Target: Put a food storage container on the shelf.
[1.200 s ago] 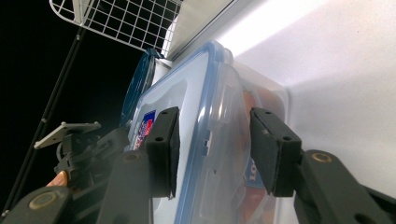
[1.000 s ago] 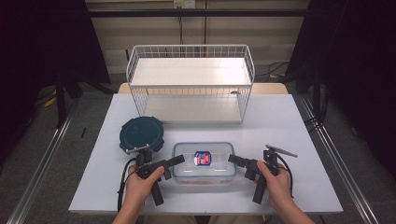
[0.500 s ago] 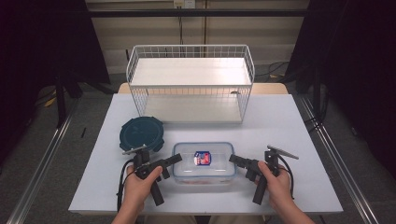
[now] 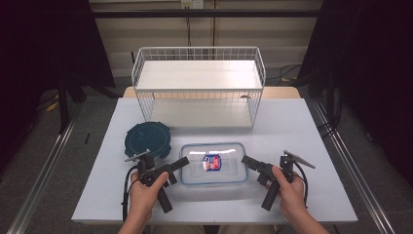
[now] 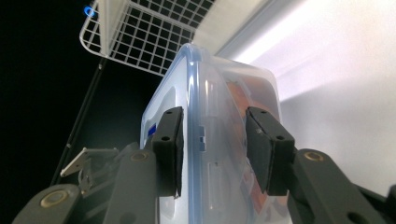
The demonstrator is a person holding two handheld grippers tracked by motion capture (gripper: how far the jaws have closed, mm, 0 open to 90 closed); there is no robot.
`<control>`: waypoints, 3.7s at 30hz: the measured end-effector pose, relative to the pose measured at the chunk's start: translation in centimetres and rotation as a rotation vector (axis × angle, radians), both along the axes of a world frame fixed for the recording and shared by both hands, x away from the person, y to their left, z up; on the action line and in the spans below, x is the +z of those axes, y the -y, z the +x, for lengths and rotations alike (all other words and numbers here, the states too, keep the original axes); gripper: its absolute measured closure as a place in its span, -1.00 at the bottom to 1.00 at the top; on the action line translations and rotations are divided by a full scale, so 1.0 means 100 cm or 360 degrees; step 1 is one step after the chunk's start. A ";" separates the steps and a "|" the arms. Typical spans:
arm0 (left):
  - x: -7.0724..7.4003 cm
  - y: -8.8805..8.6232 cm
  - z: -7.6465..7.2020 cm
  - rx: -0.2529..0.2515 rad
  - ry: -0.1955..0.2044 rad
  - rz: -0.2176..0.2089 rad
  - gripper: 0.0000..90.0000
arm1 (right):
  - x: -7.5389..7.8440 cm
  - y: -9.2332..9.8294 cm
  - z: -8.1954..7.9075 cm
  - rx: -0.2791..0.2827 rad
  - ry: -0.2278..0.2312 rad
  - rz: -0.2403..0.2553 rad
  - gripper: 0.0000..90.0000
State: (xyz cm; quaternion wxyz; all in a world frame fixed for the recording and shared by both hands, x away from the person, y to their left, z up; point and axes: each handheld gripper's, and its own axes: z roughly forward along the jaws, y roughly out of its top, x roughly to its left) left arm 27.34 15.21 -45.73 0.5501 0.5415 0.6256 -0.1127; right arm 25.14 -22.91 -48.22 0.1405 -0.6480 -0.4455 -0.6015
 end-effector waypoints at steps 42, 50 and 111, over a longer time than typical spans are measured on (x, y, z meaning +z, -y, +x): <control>0.092 -0.008 0.040 0.0095 0.0420 -0.0221 0.23 | 0.092 -0.010 0.042 -0.0171 0.0428 0.0203 0.34; 0.102 -0.010 0.054 0.0132 0.0442 -0.0259 0.25 | 0.100 -0.015 0.056 -0.0216 0.0459 0.0236 0.34; 0.150 -0.009 0.181 0.0340 0.0536 -0.0439 0.31 | 0.153 -0.038 0.177 -0.0445 0.0487 0.0290 0.33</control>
